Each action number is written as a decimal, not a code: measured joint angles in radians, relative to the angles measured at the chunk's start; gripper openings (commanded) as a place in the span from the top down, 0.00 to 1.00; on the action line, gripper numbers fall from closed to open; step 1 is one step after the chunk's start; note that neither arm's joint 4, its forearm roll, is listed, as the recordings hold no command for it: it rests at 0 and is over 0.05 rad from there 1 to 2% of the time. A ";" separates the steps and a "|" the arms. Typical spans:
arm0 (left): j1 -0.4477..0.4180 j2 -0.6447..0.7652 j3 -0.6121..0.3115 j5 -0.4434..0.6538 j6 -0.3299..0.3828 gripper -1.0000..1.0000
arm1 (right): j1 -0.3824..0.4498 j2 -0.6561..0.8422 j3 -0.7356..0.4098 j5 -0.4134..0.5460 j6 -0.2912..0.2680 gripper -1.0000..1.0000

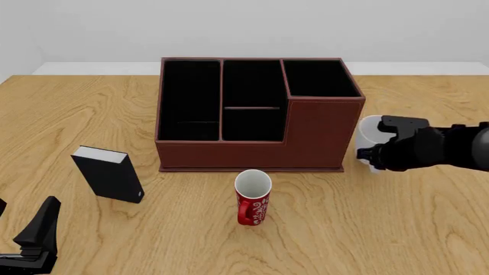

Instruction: Pick up the white mug and place it to the right of the caddy.

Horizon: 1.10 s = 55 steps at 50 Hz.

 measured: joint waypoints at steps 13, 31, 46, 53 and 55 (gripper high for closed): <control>0.000 0.000 0.000 0.000 0.000 0.00 | -0.013 0.016 -0.010 -0.004 -0.002 0.00; 0.000 0.000 0.000 0.000 0.000 0.00 | -0.013 0.009 -0.017 0.006 -0.009 0.00; 0.000 0.000 0.000 0.000 0.000 0.00 | -0.013 -0.027 0.007 0.014 -0.014 0.00; 0.000 0.000 0.000 0.000 0.000 0.00 | -0.015 -0.056 0.035 0.015 -0.017 0.00; 0.000 0.000 0.000 0.000 0.000 0.00 | -0.013 -0.068 0.044 0.015 -0.017 0.00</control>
